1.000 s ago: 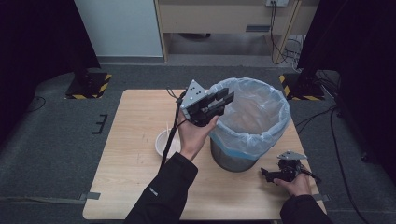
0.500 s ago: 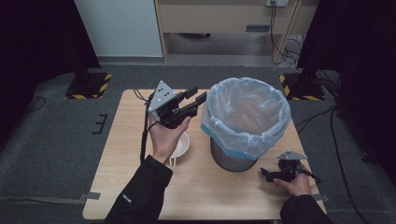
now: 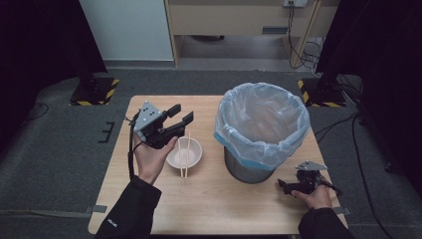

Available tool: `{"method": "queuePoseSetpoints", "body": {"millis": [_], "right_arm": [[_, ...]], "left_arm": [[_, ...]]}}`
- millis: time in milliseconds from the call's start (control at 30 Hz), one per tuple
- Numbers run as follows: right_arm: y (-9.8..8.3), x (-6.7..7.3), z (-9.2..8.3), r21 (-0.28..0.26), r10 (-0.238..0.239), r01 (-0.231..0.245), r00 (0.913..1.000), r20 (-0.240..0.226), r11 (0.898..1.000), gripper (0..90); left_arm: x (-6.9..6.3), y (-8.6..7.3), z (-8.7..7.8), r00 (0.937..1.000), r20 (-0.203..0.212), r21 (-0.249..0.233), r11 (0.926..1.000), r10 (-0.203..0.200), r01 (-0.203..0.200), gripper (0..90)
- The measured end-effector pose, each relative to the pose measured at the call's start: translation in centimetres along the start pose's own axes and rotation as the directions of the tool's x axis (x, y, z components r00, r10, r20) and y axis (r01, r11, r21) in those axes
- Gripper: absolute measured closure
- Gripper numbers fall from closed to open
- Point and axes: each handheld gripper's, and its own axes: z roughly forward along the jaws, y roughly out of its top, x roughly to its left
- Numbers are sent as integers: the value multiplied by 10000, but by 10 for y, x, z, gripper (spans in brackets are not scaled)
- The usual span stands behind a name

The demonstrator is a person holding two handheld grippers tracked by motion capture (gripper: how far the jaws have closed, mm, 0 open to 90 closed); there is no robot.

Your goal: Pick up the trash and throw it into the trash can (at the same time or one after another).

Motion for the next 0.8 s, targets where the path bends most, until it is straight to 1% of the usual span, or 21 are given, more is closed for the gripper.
{"method": "queuePoseSetpoints", "body": {"millis": [200, 233, 267, 300, 367, 400, 467, 500, 533, 567, 600, 633, 667, 700, 733, 800], "right_arm": [[0, 0, 0, 0, 1, -1, 10000, 2, 10000, 7], [0, 0, 0, 2, -1, 1, 10000, 2, 10000, 7], [0, 0, 0, 2, -1, 1, 10000, 2, 10000, 7], [0, 0, 0, 1, 0, 0, 10000, 1, 10000, 7], [0, 0, 0, 1, 1, -1, 10000, 1, 10000, 7], [0, 0, 0, -1, -2, 2, 10000, 2, 10000, 7], [0, 0, 0, 1, 0, 0, 10000, 1, 10000, 7], [0, 0, 0, -1, -1, 1, 10000, 0, 10000, 6], [0, 0, 0, -1, -1, 1, 10000, 2, 10000, 7], [0, 0, 0, 0, 0, 0, 10000, 1, 10000, 7], [0, 0, 0, 0, 0, 0, 10000, 1, 10000, 7], [0, 0, 0, 1, 1, -1, 10000, 1, 10000, 7], [0, 0, 0, 1, 1, -1, 10000, 1, 10000, 7], [0, 0, 0, 1, 2, -2, 10000, 1, 10000, 7], [0, 0, 0, 0, 0, 0, 10000, 1, 10000, 7], [0, 0, 0, 0, 0, 0, 10000, 1, 10000, 7]], "left_arm": [[16, -27, -7, 9985, -472, 434, 9986, -285, 306, 449], [21, -36, -8, 9970, -641, 574, 9973, -425, 462, 444], [21, -36, -8, 9970, -641, 574, 9973, -425, 462, 443], [25, -44, -9, 9955, -801, 729, 9957, -506, 565, 441], [27, -47, -10, 9950, -848, 792, 9951, -525, 593, 437], [30, -55, -10, 9936, -1002, 968, 9934, -516, 614, 433], [31, -57, -10, 9931, -1060, 1032, 9928, -495, 605, 428], [34, -65, -9, 9917, -1185, 1180, 9909, -502, 643, 428], [36, -69, -9, 9909, -1235, 1244, 9899, -531, 686, 426], [36, -69, -9, 9909, -1235, 1244, 9899, -531, 686, 422], [37, -73, -8, 9900, -1283, 1294, 9888, -578, 745, 422], [41, -83, -6, 9878, -1412, 1471, 9853, -661, 870, 414], [41, -83, -6, 9878, -1412, 1471, 9853, -661, 870, 414], [42, -88, -6, 9870, -1461, 1574, 9834, -669, 899, 414], [44, -93, -4, 9866, -1518, 1827, 9792, -607, 883, 413], [46, -99, -3, 9850, -1643, 2026, 9754, -535, 868, 413]]}}
